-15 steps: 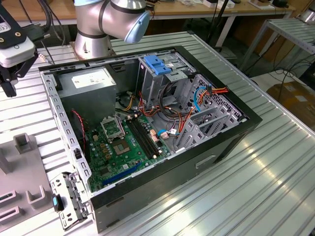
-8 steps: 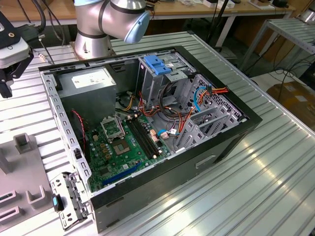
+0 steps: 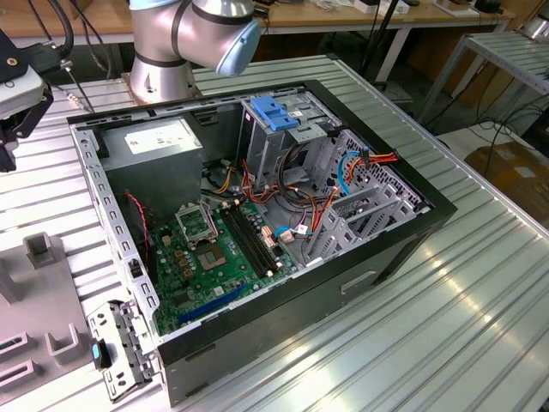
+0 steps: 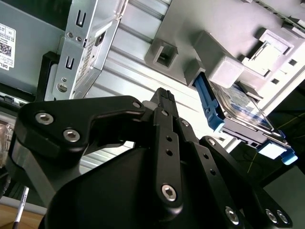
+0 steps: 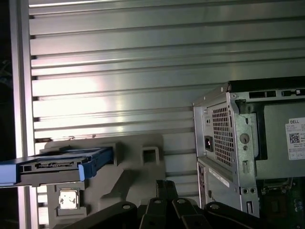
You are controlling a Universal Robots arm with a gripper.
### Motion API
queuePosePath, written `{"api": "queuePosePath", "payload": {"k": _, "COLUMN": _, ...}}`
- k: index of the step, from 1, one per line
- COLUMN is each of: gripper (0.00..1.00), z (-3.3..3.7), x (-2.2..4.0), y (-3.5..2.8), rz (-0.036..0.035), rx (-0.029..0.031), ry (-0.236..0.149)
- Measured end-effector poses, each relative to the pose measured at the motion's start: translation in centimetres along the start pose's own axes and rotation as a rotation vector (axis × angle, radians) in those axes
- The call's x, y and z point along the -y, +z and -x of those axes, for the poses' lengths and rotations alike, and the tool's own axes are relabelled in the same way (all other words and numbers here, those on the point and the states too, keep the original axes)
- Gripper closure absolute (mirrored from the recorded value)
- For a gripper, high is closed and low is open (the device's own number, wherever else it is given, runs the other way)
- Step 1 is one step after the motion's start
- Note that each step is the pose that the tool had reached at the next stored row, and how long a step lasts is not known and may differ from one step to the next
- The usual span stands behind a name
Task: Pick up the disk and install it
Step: 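Reach for the disk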
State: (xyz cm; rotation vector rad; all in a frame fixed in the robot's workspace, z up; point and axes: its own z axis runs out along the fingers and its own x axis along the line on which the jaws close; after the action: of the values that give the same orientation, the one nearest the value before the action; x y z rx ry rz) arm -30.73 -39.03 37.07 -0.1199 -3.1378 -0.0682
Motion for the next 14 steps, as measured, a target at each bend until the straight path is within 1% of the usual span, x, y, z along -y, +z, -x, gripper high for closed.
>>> {"api": "queuePosePath", "payload": {"k": 14, "gripper": 0.89, "z": -0.69, "x": 0.05, "y": 0.01, "rz": -0.0003, "rx": -0.0032, "ry": 0.0}}
